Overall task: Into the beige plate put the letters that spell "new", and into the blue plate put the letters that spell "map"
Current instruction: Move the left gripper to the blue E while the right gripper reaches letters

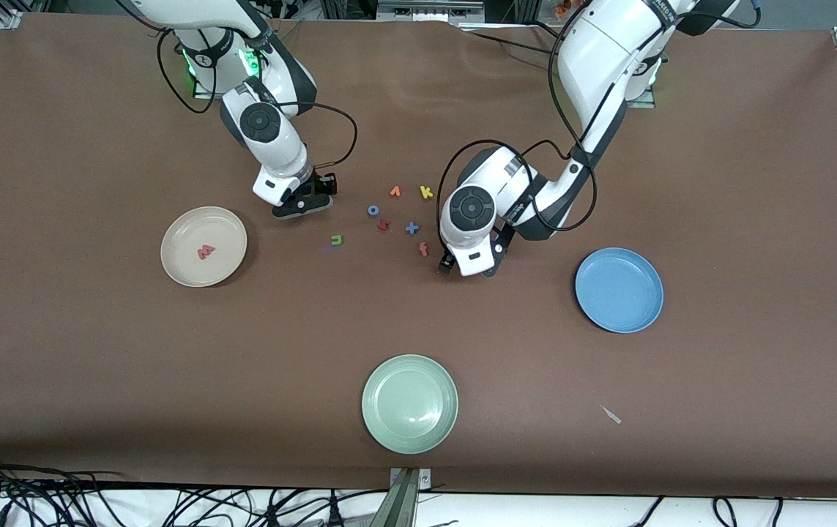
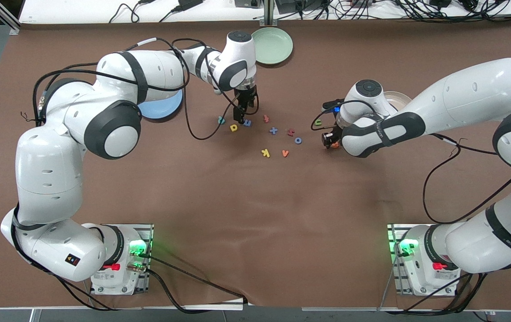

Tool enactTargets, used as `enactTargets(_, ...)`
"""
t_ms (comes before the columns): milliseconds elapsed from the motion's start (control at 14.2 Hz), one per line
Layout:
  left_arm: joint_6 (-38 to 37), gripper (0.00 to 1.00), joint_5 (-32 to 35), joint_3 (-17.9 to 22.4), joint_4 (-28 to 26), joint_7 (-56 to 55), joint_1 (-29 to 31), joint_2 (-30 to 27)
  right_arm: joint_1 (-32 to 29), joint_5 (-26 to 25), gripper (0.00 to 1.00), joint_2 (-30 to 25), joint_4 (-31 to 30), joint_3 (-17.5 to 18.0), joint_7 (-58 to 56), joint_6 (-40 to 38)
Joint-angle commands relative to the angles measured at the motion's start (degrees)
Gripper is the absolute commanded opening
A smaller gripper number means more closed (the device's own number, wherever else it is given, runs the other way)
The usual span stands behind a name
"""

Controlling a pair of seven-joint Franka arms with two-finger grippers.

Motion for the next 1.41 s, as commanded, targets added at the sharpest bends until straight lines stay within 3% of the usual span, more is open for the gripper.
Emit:
enactTargets(0,1.9,1.0,1.9,0.3,-2.0,-7.2,-1.0,-0.7,-0.1,-1.7,0.46,1.3,0.7,-0.1,0.2,0.6)
enactTargets(281,4.0,0.99,2.0,0.5,-2.1,-7.2,-1.2,0.1,0.0,-2.5,0.26,1.6,0.7,-0.1,0.1,0.6)
enactTargets(422,5.0,0.87,2.0,0.6,-2.1,-7.1,-1.2,0.4,-0.1,-2.5,0.2,1.5,0.8,-0.1,-0.1,0.5)
enactTargets(492,5.1,0.75,2.0,0.6,-2.1,-7.1,-1.1,0.5,-0.4,-2.6,0.16,1.0,1.3,-0.1,-0.3,0.0)
enactTargets(632,5.1,0.72,2.0,0.7,-2.2,-7.1,-1.0,0.9,-0.4,-2.7,0.16,-1.1,3.9,-1.9,-2.3,-6.1)
enactTargets(773,5.1,0.71,2.0,0.8,-2.8,-7.0,-0.8,1.0,-0.5,-3.0,0.15,-3.4,6.6,-5.6,-8.9,-13.5)
enactTargets(843,5.2,0.66,2.0,0.8,-2.9,-7.0,-0.9,1.0,-0.5,-3.0,0.16,-4.2,7.5,-7.7,-13.4,-15.9)
enactTargets(1124,5.1,0.57,2.0,0.8,-3.3,-7.0,-0.8,1.0,-0.5,-3.1,0.16,-4.3,8.5,-15.9,-29.0,-16.7)
enactTargets(1335,5.1,0.43,2.0,0.8,-3.9,-7.0,-0.7,0.4,-0.5,-3.2,0.18,-2.9,9.7,-21.5,-37.6,-16.2)
